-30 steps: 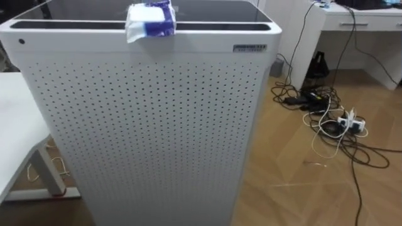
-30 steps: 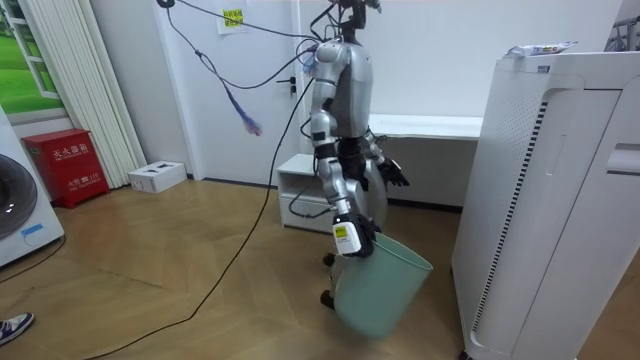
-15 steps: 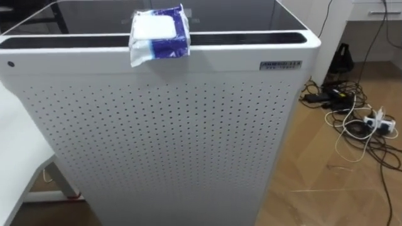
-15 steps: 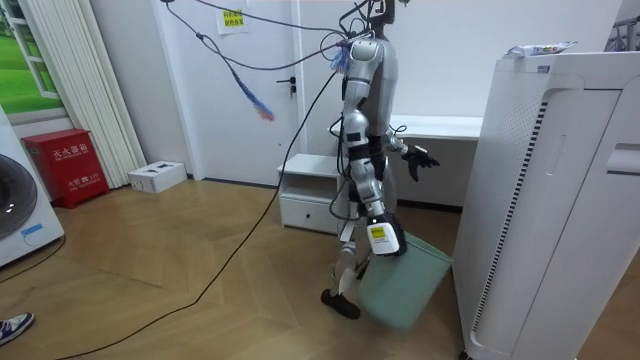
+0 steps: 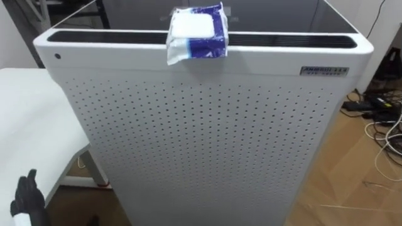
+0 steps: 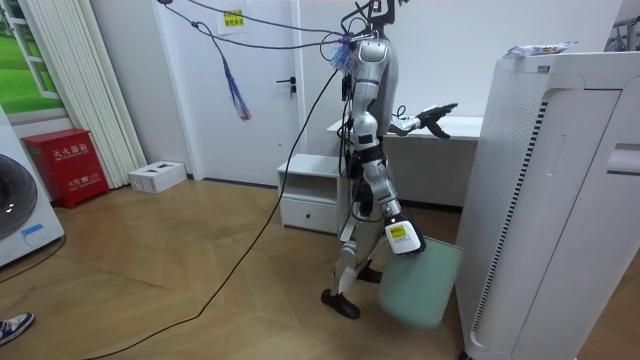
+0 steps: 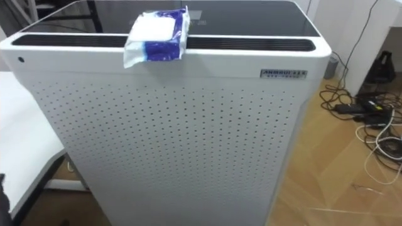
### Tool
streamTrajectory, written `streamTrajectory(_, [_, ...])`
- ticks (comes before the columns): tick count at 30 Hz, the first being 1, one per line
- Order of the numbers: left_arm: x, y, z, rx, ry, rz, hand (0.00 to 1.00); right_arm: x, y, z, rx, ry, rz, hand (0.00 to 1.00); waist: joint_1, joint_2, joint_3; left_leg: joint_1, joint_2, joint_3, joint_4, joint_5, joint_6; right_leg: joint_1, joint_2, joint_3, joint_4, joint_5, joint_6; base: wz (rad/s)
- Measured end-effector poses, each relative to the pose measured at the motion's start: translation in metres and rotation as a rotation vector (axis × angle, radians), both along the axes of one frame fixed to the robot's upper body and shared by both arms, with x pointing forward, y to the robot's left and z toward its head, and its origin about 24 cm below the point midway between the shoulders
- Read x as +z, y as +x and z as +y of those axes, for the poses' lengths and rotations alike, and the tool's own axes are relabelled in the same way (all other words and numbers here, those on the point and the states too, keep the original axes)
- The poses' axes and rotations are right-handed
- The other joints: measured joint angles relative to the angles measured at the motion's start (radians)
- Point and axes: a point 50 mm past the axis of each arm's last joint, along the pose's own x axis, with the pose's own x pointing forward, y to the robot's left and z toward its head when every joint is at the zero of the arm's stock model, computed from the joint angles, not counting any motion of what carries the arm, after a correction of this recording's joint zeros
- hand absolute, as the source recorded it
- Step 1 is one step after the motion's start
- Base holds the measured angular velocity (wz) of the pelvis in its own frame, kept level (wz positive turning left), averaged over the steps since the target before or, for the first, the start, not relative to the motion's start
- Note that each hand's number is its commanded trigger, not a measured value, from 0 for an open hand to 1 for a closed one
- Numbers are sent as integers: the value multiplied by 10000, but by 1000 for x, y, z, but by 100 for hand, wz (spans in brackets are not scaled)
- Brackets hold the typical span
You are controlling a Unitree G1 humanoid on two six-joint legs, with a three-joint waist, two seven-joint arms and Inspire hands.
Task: Pick garbage
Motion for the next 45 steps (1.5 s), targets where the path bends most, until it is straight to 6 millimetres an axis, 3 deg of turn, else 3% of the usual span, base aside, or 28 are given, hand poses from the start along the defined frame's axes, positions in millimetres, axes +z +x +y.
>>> streamTrajectory(8, [65, 16, 2, -26, 794, -3349, 0, -1, -3, 1, 375, -2, 142, 100, -63, 0, 5, 77, -131, -43, 60, 100, 115, 130, -90, 3, -10, -10, 54, 0])
streamTrajectory(15, [93, 18, 4, -96, 1038, -4827, 0, -2, -8, 0, 363, 10, 297, 100, -55, 9, 46, 111, -205, 14, 123, 175, 219, 176, -176, 77, 12, -41, 234, 0])
streamTrajectory(20, [125, 15, -2, -230, 1253, -6461, 0, -1, -9, -2, 567, -90, 352, 100, -93, 72, 44, -24, -262, -56, 196, 186, 264, 103, -190, 50, -34, -61, 304, 4])
streamTrajectory(24, [134, 14, -2, -221, 1481, -6894, 0, 0, -9, -5, 625, -64, 346, 100, -133, 98, 40, -8, -307, -85, 114, 207, 289, 104, -224, 1, -41, -55, 312, 4])
streamTrajectory(36, [154, 35, -40, -2705, 2675, -6968, 0, -1, -5, -1, 1094, 613, 222, 100, -439, 46, 89, 184, -348, -59, -113, 212, 283, 305, -249, 1, -173, -26, 328, 0])
streamTrajectory(38, [152, 37, -45, -3239, 2733, -6750, 0, 0, -3, -2, 1167, 624, 181, 100, -644, 45, 108, 221, -367, -53, -142, 214, 285, 332, -263, 17, -186, -23, 333, 0])
streamTrajectory(45, [157, 50, -68, -4816, 2858, -6317, 0, 5, 4, -12, 1490, 437, 129, 100, -975, 293, 140, 191, -334, 88, -161, 210, 293, 214, -261, 222, -181, 14, 355, -7])
